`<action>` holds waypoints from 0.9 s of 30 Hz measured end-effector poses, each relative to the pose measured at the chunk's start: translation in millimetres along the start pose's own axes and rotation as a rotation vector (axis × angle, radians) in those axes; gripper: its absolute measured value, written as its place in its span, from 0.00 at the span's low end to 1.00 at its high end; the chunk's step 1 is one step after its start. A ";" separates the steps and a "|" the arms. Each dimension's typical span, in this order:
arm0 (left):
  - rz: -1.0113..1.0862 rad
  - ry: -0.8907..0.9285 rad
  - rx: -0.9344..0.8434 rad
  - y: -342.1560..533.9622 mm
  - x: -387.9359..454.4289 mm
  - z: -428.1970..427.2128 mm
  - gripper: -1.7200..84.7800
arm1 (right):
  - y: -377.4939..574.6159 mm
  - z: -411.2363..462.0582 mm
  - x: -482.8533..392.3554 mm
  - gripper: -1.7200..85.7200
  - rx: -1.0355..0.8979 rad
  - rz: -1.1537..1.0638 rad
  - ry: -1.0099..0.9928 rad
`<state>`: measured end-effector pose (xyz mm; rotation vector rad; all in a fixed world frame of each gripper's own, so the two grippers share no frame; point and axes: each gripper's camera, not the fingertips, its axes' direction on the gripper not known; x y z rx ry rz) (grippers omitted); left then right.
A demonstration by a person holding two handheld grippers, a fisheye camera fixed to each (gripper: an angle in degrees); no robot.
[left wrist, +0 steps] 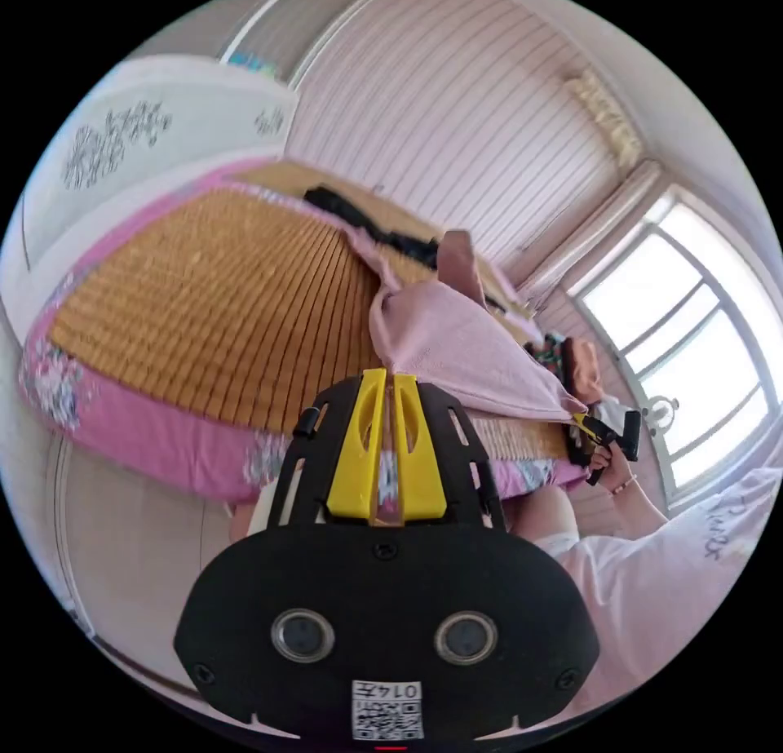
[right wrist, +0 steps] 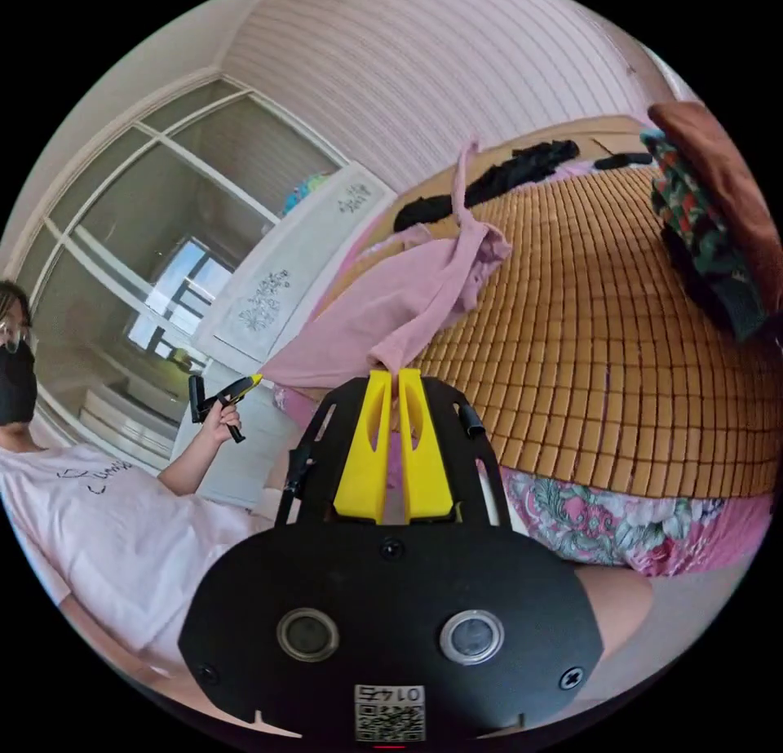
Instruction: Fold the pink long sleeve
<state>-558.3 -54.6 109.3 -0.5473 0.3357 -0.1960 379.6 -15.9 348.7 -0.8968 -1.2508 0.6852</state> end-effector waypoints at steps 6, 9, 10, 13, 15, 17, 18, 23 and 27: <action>0.065 -0.137 -0.163 12.9 4.6 47.9 0.01 | 9.6 48.5 -15.8 0.03 -0.245 -0.009 0.204; 0.103 -0.132 -0.154 8.3 12.1 48.1 0.02 | 8.0 52.2 -25.8 0.03 -0.308 -0.035 0.242; 0.107 -0.134 -0.153 7.2 12.8 48.9 0.02 | 7.1 54.9 -25.8 0.03 -0.334 -0.025 0.249; 0.083 -0.093 -0.157 -1.3 9.0 54.8 0.04 | 1.1 58.7 -24.3 0.03 -0.364 0.018 0.234; 0.071 -0.091 -0.135 -15.4 4.5 49.7 0.06 | -8.1 57.2 -30.1 0.04 -0.357 0.004 0.278; 0.082 -0.099 -0.103 -33.7 2.6 40.7 0.07 | -25.4 54.5 -41.9 0.05 -0.335 -0.050 0.383; 0.115 -0.118 -0.076 -50.7 3.5 36.5 0.07 | -42.6 53.2 -51.2 0.06 -0.304 -0.105 0.443; 0.221 -0.148 -0.056 -168.6 17.4 78.5 0.06 | -161.9 78.3 -86.3 0.13 -0.122 -0.372 0.491; 0.256 -0.142 -0.038 -306.2 45.6 164.2 0.08 | -306.5 151.4 -91.9 0.22 -0.079 -0.418 0.518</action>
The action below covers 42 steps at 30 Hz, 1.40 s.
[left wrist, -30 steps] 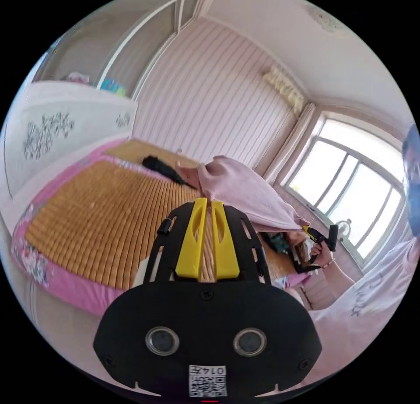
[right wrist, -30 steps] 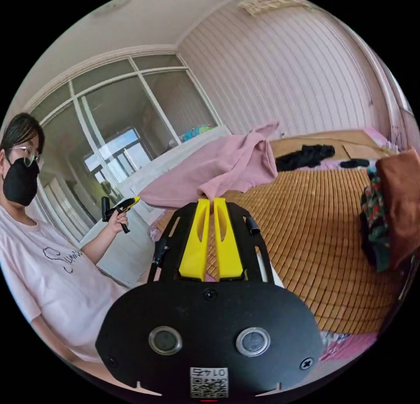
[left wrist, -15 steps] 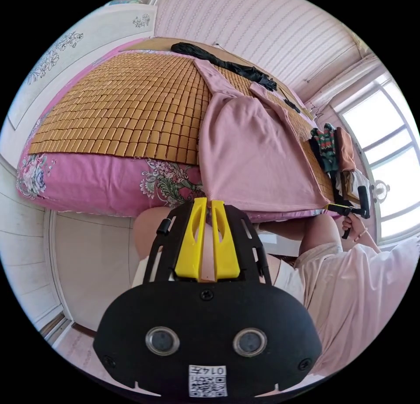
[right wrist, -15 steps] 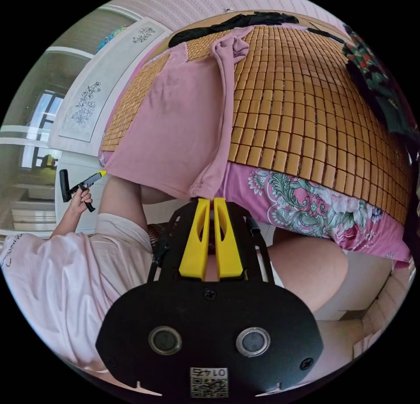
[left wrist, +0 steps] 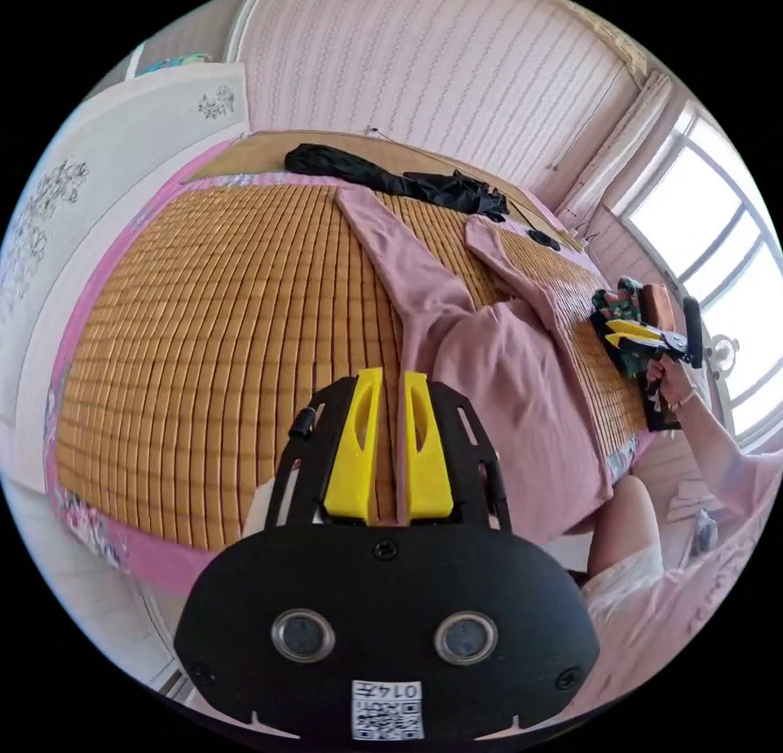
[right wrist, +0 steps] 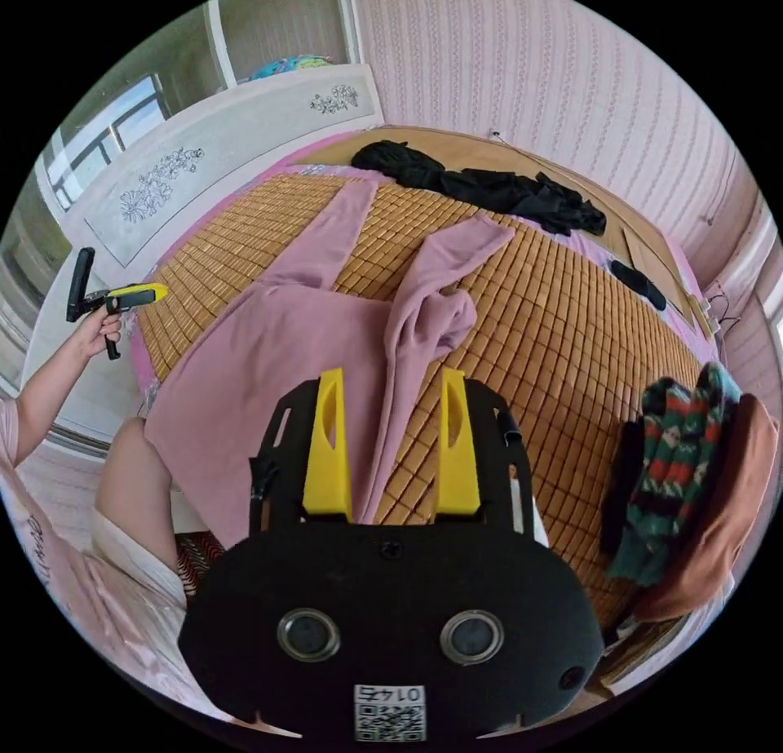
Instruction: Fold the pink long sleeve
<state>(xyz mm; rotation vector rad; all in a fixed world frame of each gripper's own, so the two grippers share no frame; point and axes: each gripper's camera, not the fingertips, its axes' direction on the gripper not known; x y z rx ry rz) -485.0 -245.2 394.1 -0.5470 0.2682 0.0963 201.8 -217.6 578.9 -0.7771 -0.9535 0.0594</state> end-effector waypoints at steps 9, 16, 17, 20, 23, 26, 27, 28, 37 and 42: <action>-0.293 0.138 -0.272 -176.3 -33.6 175.6 0.08 | -146.1 156.9 92.1 0.11 -0.241 0.352 -0.183; -0.251 0.167 -0.074 -184.5 -65.2 122.9 0.01 | -76.8 -3.2 137.6 0.04 0.298 0.410 -0.209; -0.264 0.160 -0.001 -173.9 -73.8 98.7 0.01 | -63.5 -19.3 139.4 0.04 0.327 0.434 -0.185; -0.350 0.078 0.127 -126.2 -95.1 45.7 0.01 | 6.3 -75.4 139.6 0.04 0.312 0.602 -0.006; -0.473 -0.092 0.100 -71.5 -114.7 24.6 0.01 | 62.9 -79.6 140.6 0.04 0.069 0.758 0.121; -0.592 -0.151 0.031 -35.2 -124.8 33.8 0.01 | 84.0 -50.0 150.8 0.05 -0.205 0.783 0.145; -0.600 -0.161 -0.028 -31.7 -124.1 41.7 0.02 | 84.7 -38.4 156.9 0.05 -0.275 0.799 0.123; -0.611 -0.170 -0.061 -31.4 -123.4 44.5 0.02 | 81.6 -31.2 162.2 0.06 -0.318 0.811 0.091; -0.199 -0.291 0.000 -133.5 -41.3 20.6 0.02 | -48.2 -32.5 148.7 0.09 -0.264 0.518 0.270; 0.175 0.134 -0.293 -203.8 37.1 160.6 0.09 | -136.9 21.3 125.4 0.11 -0.144 0.289 0.006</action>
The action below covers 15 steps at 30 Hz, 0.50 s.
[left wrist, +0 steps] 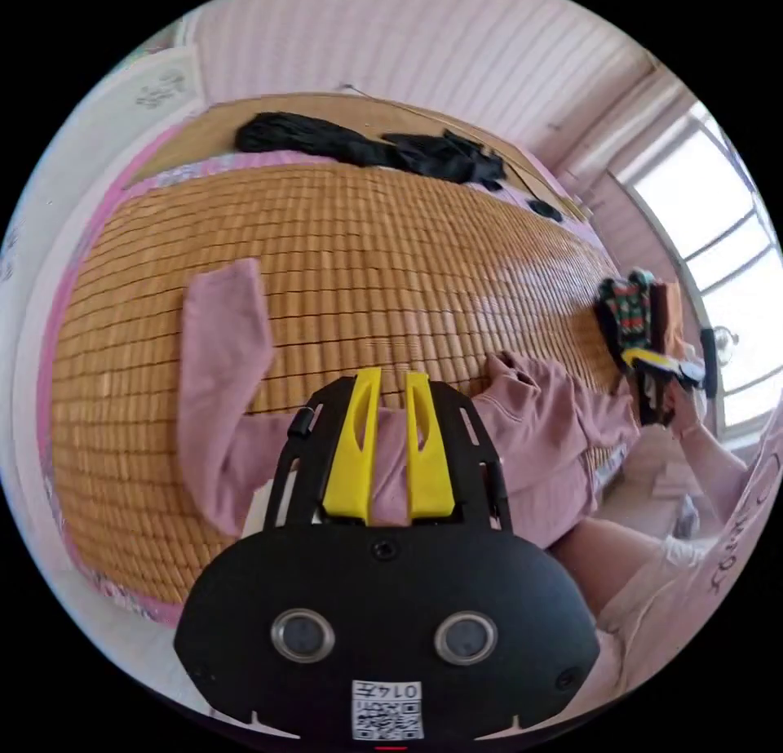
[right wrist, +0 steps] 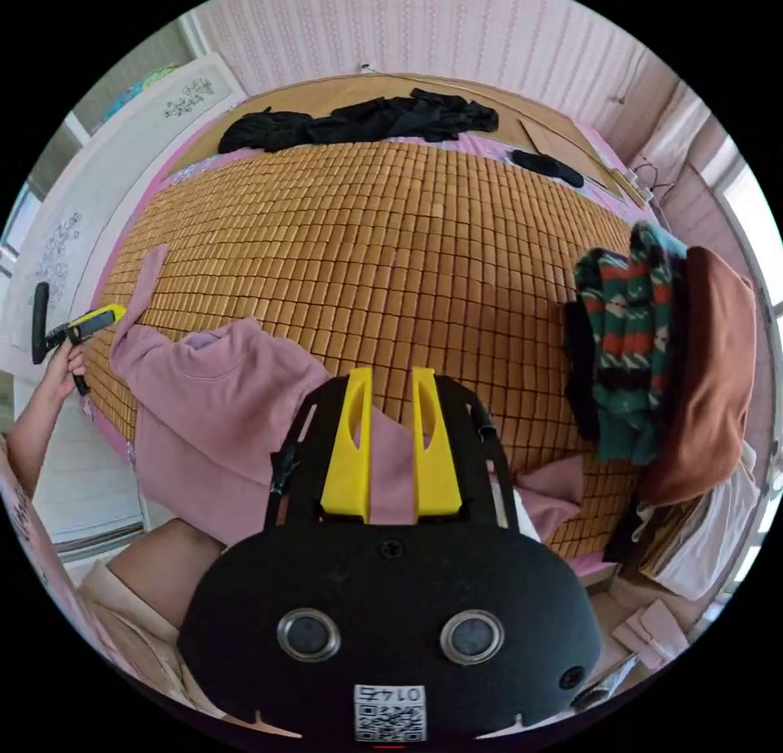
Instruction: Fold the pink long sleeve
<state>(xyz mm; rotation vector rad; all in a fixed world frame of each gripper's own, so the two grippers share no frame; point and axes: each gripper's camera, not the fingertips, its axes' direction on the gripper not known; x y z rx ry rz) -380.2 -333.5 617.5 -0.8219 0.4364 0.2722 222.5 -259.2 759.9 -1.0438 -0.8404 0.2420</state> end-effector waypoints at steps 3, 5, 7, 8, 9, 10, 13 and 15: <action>0.070 0.210 -0.201 -30.7 15.3 65.0 0.13 | -46.2 54.2 -19.8 0.14 -0.074 -0.088 -0.308; 0.093 0.234 -0.301 -36.0 23.2 90.4 0.13 | -65.2 97.8 -35.1 0.14 -0.226 -0.162 -0.391; 0.103 0.218 -0.301 -37.5 28.7 94.3 0.12 | -70.6 130.8 -46.8 0.10 -0.455 -0.259 -0.392; 0.109 0.205 -0.284 -38.4 30.2 90.3 0.12 | -69.7 125.7 -45.6 0.09 -0.443 -0.267 -0.395; 0.105 0.206 -0.273 -38.9 30.2 86.5 0.12 | -65.2 112.3 -39.8 0.07 -0.416 -0.261 -0.389; 0.102 0.214 -0.267 -39.2 30.0 84.8 0.12 | -57.1 99.7 -31.2 0.06 -0.415 -0.239 -0.393; 0.105 0.281 -0.244 -44.8 31.4 80.0 0.12 | -29.0 78.5 -11.3 0.05 -0.416 -0.182 -0.441; 0.142 0.317 -0.277 -56.2 34.9 87.3 0.13 | -15.2 76.2 -5.4 0.04 -0.431 -0.163 -0.455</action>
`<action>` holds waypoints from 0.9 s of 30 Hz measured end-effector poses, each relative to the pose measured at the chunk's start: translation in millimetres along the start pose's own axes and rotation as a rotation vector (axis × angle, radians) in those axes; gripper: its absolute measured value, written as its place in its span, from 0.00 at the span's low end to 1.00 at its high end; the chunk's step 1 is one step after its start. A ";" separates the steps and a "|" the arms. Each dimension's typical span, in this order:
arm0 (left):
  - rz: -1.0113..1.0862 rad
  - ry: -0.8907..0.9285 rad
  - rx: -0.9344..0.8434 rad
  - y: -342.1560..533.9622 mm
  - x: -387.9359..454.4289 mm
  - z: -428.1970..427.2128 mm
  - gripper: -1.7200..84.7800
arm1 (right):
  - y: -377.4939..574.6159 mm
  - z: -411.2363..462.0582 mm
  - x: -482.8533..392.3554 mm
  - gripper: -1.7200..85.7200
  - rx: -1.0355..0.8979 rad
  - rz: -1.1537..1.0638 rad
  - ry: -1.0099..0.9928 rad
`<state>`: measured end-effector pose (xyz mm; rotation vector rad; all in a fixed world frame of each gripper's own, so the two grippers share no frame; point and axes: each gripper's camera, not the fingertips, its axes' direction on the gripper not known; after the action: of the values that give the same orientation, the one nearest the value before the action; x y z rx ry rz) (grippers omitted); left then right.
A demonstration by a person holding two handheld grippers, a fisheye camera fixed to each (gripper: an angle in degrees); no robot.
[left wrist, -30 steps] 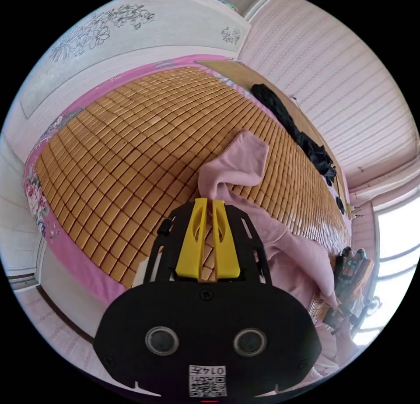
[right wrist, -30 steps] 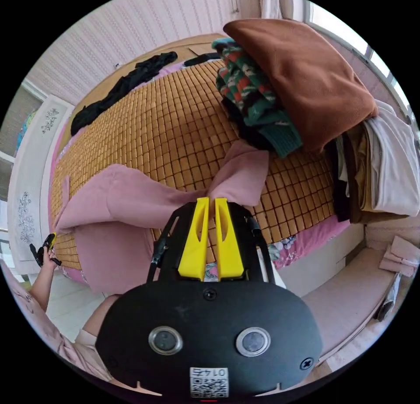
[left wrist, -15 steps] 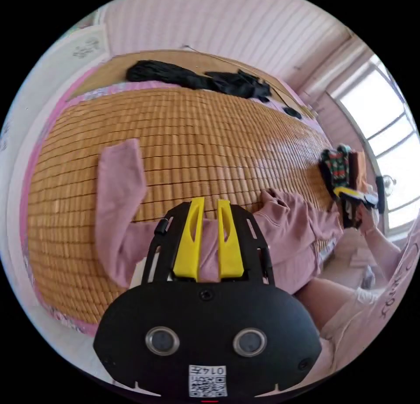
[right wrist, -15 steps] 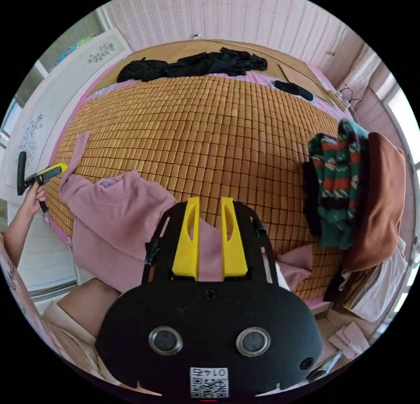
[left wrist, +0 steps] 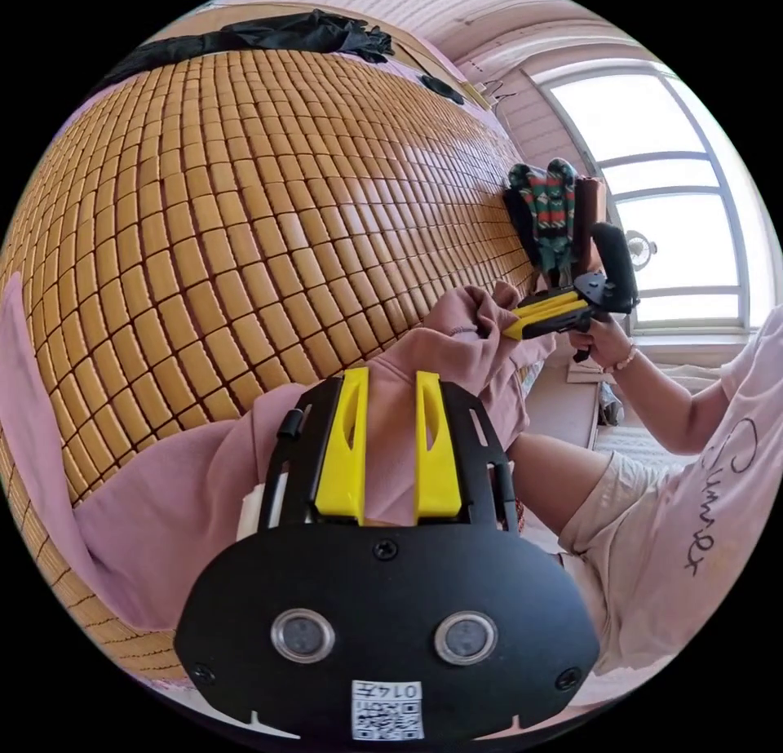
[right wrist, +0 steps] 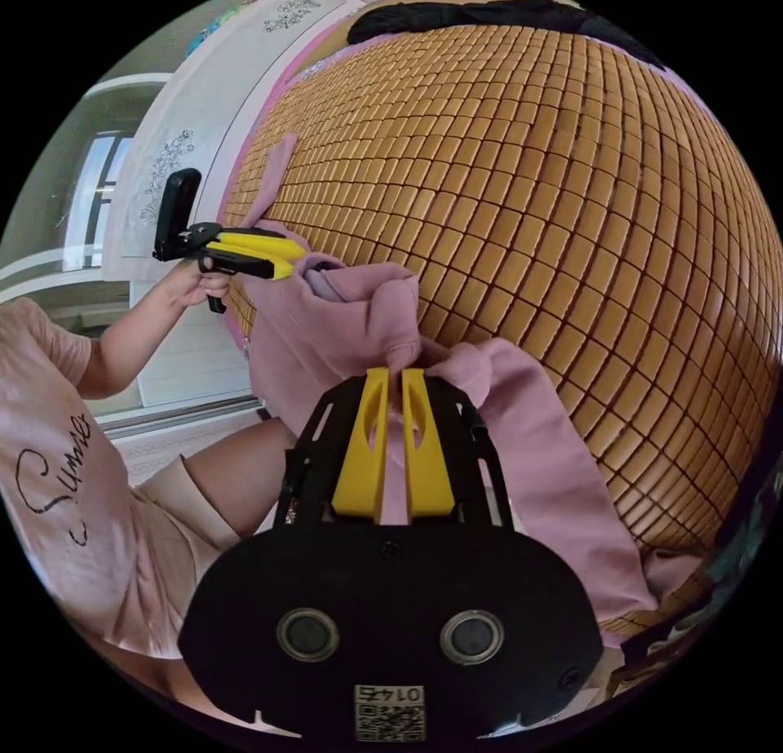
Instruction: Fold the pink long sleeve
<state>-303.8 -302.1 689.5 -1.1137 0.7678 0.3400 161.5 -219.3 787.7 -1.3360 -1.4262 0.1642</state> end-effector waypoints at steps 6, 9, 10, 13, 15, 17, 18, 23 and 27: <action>0.010 0.124 -0.234 -29.7 -6.5 42.4 0.11 | 17.0 19.4 10.1 0.04 -0.063 0.028 -0.001; 0.083 0.034 -0.223 -31.9 10.4 45.3 0.07 | 23.3 13.8 15.0 0.04 -0.030 0.046 -0.026; 0.086 -0.001 -0.192 -31.9 14.2 40.5 0.06 | 23.8 2.7 14.2 0.04 0.020 0.042 -0.033; 0.021 -0.165 0.183 -23.0 30.9 -17.5 0.04 | 10.5 -44.7 9.6 0.04 0.247 -0.005 -0.013; -0.042 -0.199 0.491 -9.3 38.8 -54.7 0.05 | -6.6 -68.4 7.1 0.04 0.376 -0.051 0.059; -0.106 -0.232 0.543 -15.6 35.1 -50.8 0.05 | -30.3 -74.6 11.7 0.04 0.426 -0.084 0.139; -0.150 -0.290 0.537 -25.3 29.8 -39.1 0.06 | -48.3 -67.7 20.6 0.04 0.405 -0.075 0.185; -0.267 -0.388 0.446 -67.5 9.8 2.0 0.07 | -89.8 -29.8 44.9 0.04 0.261 -0.020 0.302; -0.248 -0.432 0.520 -81.9 15.4 -5.8 0.06 | -86.3 -42.2 26.6 0.04 0.328 -0.112 0.406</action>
<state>-245.8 -344.0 732.7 -0.6010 0.2989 0.1468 147.8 -252.3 880.8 -0.9521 -1.0728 0.0448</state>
